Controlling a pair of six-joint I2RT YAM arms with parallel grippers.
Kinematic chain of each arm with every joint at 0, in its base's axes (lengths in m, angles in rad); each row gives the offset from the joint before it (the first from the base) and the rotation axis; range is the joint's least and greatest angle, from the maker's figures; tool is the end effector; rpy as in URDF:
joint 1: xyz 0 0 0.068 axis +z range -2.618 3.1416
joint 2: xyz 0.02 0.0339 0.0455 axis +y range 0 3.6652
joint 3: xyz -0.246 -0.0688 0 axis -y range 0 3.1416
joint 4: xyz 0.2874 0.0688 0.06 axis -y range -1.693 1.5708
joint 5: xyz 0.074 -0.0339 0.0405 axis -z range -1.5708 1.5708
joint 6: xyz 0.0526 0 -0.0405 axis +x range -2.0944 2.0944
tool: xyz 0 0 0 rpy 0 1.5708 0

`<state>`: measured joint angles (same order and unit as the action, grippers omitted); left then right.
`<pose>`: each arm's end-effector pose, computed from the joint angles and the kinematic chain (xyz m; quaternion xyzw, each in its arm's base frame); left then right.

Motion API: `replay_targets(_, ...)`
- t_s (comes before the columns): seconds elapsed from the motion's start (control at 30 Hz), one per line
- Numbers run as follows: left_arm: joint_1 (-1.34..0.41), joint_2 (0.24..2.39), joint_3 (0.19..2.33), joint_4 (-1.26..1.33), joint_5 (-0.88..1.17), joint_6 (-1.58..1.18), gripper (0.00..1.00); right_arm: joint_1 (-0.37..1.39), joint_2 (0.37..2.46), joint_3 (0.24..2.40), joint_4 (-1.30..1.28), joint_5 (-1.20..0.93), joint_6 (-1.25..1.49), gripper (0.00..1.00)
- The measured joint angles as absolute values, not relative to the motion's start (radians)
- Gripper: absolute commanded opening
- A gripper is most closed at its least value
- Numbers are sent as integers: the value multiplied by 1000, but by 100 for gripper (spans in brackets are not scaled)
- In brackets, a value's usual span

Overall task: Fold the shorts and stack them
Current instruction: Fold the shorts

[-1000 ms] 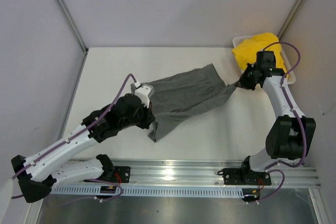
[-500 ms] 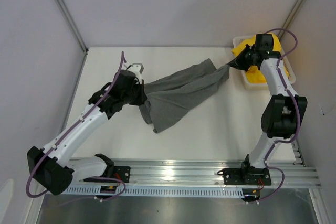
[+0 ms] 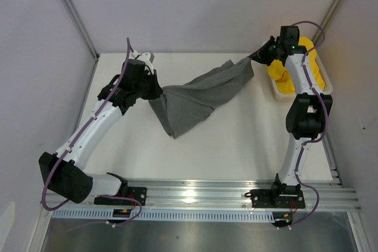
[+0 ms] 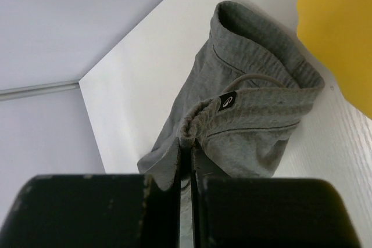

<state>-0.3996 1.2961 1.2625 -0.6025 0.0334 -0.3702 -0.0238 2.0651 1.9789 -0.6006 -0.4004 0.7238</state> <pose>0.3165 -0.1356 0.3254 0.0206 0.8924 -0.1829 0.4119 0.5232 0.0081 0.2875 0.2443 0.8557 0.3126 0.3321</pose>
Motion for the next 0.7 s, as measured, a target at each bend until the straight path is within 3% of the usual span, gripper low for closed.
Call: replay_targets(0.7,-205,1516,1288,-538,64,-404,0,67,2370,2146,-280,-455,902,0)
